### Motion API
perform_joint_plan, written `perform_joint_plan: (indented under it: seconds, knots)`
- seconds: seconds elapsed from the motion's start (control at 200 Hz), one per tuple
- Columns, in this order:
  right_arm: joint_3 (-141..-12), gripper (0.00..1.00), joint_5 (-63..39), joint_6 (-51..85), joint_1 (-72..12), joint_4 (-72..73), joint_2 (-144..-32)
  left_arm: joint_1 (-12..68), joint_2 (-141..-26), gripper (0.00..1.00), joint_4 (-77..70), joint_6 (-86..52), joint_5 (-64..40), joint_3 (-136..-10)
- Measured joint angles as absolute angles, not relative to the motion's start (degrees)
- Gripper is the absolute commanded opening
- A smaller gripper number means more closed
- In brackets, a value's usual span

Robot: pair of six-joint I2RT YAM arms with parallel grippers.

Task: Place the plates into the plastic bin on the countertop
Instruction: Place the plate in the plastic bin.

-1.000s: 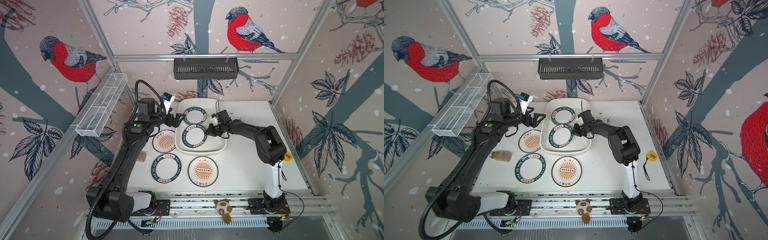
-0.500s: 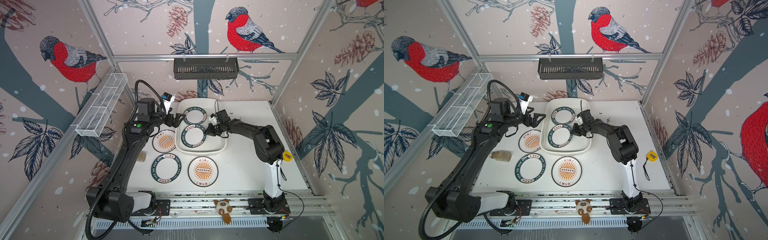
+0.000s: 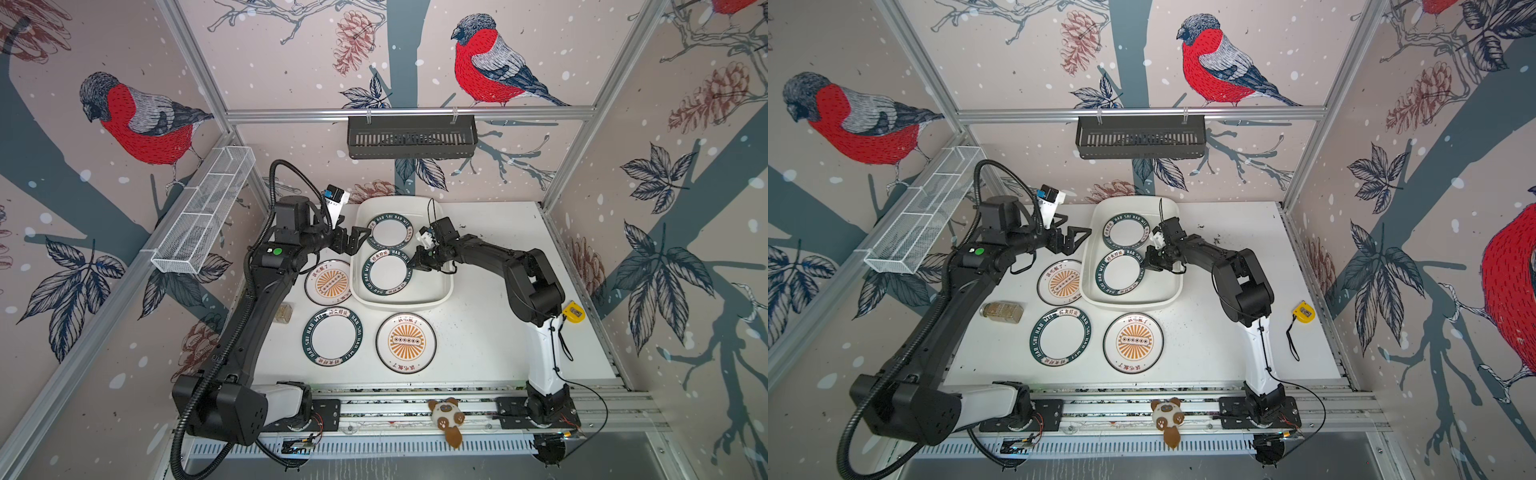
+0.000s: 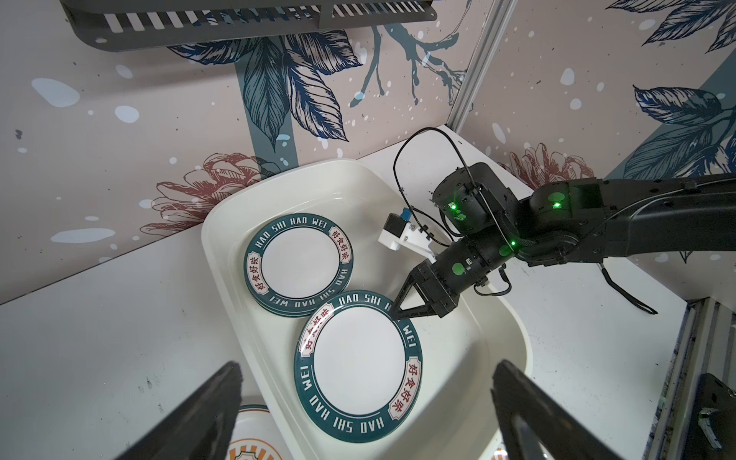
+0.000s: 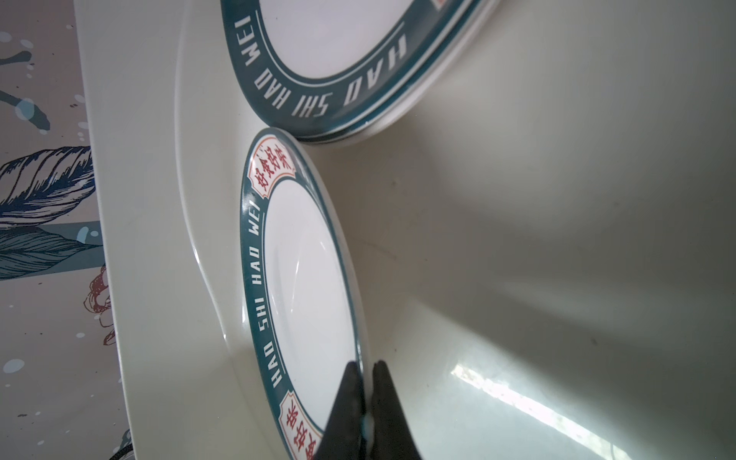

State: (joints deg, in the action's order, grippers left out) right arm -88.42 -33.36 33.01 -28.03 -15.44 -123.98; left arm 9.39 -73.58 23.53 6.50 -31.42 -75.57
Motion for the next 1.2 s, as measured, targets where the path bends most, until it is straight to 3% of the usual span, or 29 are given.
perform_joint_plan:
  seconds: [1.201]
  knots:
    - [-89.97, 0.26, -28.32, 31.48, -27.94, -20.43, -122.32, 9.39, -72.93, 0.97, 23.38, 6.5, -31.46, -75.35]
